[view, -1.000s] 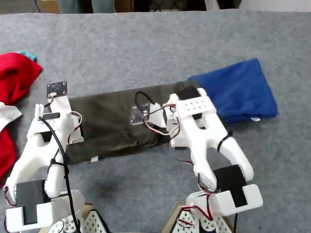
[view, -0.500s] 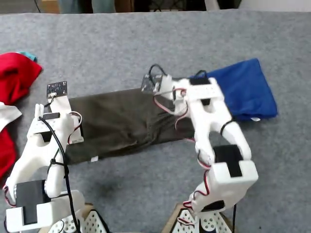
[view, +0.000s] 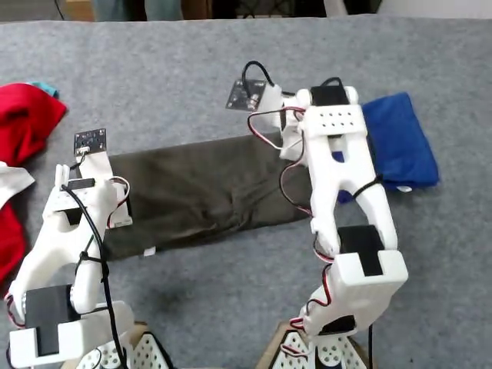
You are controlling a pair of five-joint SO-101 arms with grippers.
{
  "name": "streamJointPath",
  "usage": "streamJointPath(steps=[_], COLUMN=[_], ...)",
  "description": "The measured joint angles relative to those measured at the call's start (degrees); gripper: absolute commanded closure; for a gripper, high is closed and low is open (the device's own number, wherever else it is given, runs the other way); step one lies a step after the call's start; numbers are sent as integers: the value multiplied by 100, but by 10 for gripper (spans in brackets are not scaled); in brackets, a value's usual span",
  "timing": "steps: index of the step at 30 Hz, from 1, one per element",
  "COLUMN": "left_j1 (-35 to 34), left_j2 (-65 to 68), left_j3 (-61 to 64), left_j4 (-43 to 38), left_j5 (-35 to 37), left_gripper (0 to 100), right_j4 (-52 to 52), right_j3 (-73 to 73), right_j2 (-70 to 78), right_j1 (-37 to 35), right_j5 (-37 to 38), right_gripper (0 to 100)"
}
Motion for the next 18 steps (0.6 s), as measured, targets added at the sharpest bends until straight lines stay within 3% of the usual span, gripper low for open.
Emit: streamJointPath(steps=[3,6,9,18], left_j1=[0,0,0,0], left_j2=[0,0,0,0], left_j3=[0,0,0,0], left_j4=[0,0,0,0], left_j5=[0,0,0,0], left_gripper=[967,967,967,967], right_j4=[914,993,387,-2787], right_j3=[-53,26,527,2514], right_j2=[0,0,0,0], right_j1=[-132,-149,-114,176], right_j5=[141,167,167,167], right_gripper=[984,984,984,984])
